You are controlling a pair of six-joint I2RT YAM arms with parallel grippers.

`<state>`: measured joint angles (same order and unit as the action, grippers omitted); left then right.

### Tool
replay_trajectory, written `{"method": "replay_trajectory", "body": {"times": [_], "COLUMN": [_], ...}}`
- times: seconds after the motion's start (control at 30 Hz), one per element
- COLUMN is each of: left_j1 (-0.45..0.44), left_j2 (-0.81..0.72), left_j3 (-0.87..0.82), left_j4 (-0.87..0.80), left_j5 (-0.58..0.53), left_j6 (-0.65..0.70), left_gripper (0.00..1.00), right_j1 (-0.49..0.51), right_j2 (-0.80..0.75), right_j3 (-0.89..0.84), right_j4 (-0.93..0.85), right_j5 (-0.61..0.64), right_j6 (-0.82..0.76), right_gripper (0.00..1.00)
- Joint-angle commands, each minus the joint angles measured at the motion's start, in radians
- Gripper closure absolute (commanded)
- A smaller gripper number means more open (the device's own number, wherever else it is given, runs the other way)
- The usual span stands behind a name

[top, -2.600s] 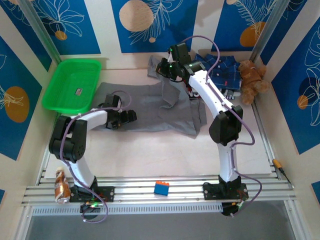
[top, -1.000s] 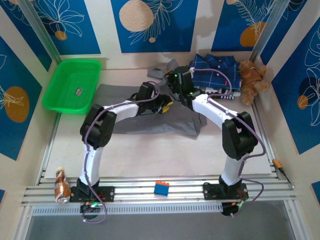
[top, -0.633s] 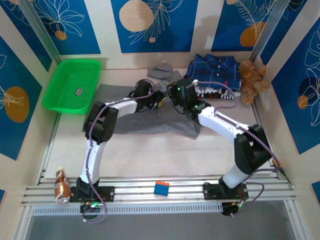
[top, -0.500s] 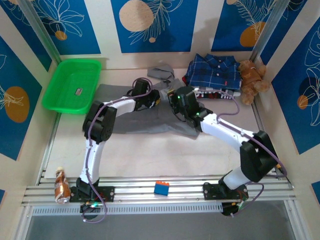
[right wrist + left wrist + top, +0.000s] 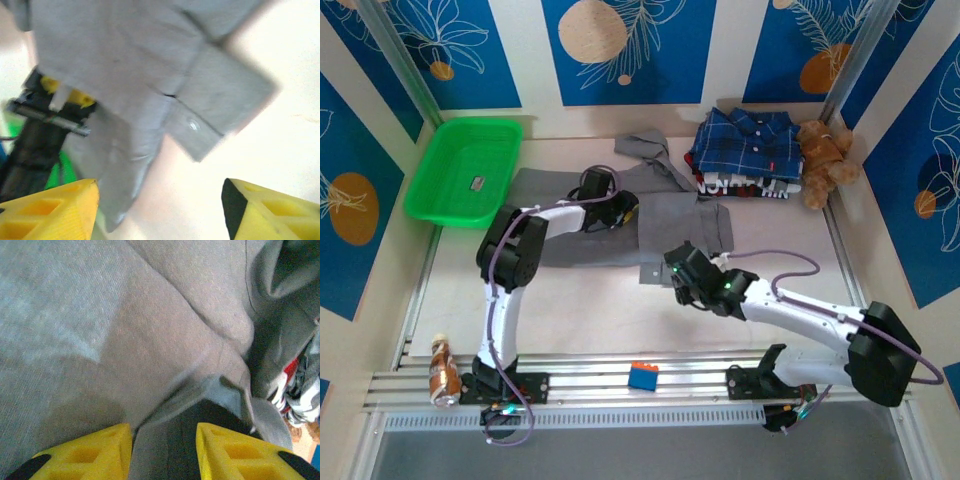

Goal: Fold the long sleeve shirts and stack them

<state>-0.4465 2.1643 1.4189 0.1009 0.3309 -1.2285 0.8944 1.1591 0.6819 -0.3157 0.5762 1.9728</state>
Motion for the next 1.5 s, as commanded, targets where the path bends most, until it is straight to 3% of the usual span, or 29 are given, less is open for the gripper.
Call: {"method": "replay_trajectory", "body": {"times": [0.0, 0.1, 0.17, 0.23, 0.3, 0.4, 0.5, 0.6, 0.7, 0.93, 1.23, 1.47], "left_j1": [0.016, 0.016, 0.008, -0.013, -0.047, -0.122, -0.209, -0.262, -0.299, -0.343, -0.364, -0.380], "left_j2": [-0.119, -0.187, -0.246, -0.321, -0.389, -0.458, -0.491, -0.492, -0.462, -0.378, -0.250, -0.129], "left_j3": [-0.020, -0.032, -0.059, -0.091, -0.139, -0.235, -0.332, -0.438, -0.460, -0.377, -0.134, 0.024], "left_j4": [-0.080, -0.181, -0.221, -0.301, -0.392, -0.469, -0.478, -0.383, -0.303, -0.358, -0.599, -0.783], "left_j5": [0.019, 0.021, 0.050, 0.078, 0.094, 0.126, 0.114, 0.086, 0.043, -0.092, -0.173, -0.188], "left_j6": [0.106, 0.179, 0.210, 0.245, 0.268, 0.246, 0.170, 0.037, -0.053, -0.119, -0.025, 0.072], "left_gripper": [0.56, 0.45, 0.36, 0.29, 0.25, 0.20, 0.18, 0.17, 0.18, 0.20, 0.24, 0.32], "right_j1": [0.021, 0.023, -0.006, -0.117, -0.254, -0.423, -0.445, -0.455, -0.490, -0.483, -0.502, -0.579], "right_j2": [-0.140, -0.257, -0.301, -0.316, -0.276, -0.134, -0.007, 0.037, 0.061, 0.064, -0.007, -0.075], "right_j3": [0.000, 0.029, 0.053, 0.072, 0.104, 0.239, 0.394, 0.419, 0.414, 0.398, 0.330, 0.279], "right_j4": [-0.209, -0.364, -0.412, -0.351, -0.285, -0.367, -0.508, -0.488, -0.442, -0.364, -0.332, -0.318], "right_j5": [0.025, 0.055, 0.061, -0.049, -0.247, -0.466, -0.440, -0.464, -0.560, -0.679, -0.732, -0.788], "right_j6": [0.045, -0.039, -0.141, -0.391, -0.615, -0.921, -1.189, -1.342, -1.384, -1.417, -1.432, -1.432], "right_gripper": [0.30, 0.27, 0.17, 0.15, 0.14, 0.13, 0.11, 0.08, 0.07, 0.07, 0.07, 0.08]}}
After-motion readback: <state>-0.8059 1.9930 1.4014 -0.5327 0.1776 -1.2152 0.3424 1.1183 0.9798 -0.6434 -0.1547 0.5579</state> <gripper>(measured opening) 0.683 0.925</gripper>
